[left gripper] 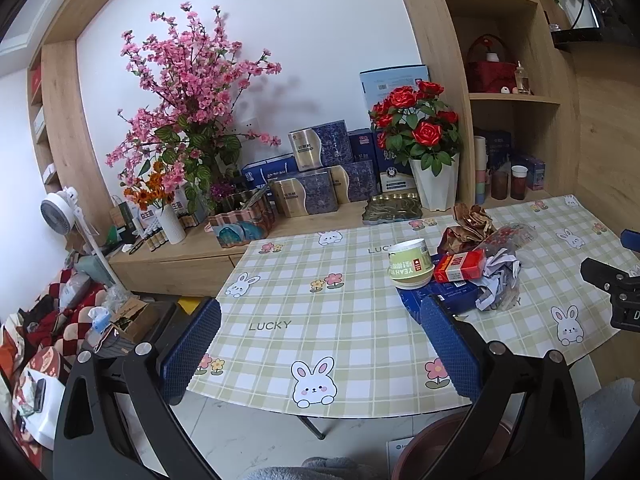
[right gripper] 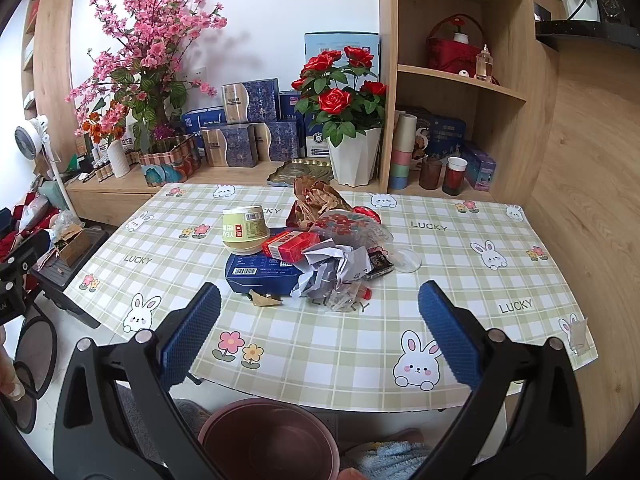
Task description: Collect trash
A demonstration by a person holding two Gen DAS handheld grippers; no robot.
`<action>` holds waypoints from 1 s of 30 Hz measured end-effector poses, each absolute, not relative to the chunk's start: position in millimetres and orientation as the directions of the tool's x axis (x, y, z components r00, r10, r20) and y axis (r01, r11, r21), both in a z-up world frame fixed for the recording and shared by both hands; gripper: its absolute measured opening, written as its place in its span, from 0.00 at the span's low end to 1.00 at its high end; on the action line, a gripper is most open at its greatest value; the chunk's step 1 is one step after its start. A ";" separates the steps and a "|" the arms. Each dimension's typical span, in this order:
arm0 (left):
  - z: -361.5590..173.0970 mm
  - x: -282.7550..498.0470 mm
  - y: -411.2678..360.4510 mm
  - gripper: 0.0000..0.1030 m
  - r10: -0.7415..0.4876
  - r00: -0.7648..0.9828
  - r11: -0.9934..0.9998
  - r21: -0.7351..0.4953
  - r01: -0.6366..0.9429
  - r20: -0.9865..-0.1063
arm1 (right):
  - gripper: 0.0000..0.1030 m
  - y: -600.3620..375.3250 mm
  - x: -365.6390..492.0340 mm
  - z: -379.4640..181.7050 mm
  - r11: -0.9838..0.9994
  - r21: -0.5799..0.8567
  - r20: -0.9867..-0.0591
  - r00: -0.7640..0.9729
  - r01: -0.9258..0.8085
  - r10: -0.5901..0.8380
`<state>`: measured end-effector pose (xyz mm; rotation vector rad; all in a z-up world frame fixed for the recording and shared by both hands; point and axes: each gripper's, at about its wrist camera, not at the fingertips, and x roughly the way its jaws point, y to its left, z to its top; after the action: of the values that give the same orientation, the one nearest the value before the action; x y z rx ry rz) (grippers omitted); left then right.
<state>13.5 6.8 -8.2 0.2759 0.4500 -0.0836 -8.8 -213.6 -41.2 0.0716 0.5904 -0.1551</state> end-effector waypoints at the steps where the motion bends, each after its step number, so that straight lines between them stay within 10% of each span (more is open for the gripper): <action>1: -8.3 13.5 6.2 0.95 -0.017 0.898 0.959 0.247 0.139 -0.440 | 0.95 -213.9 -8.9 -41.2 0.986 0.023 -0.560 0.819 0.167 -0.126; 30: -24.6 21.0 2.8 0.95 -0.050 0.877 0.952 0.243 0.187 -0.477 | 0.95 -215.8 -3.0 -58.9 0.985 0.035 -0.599 0.793 0.167 -0.113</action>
<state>21.0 2.8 -24.6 0.2889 0.4864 -0.1252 -3.0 -215.8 -58.9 0.0880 0.6380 -0.1512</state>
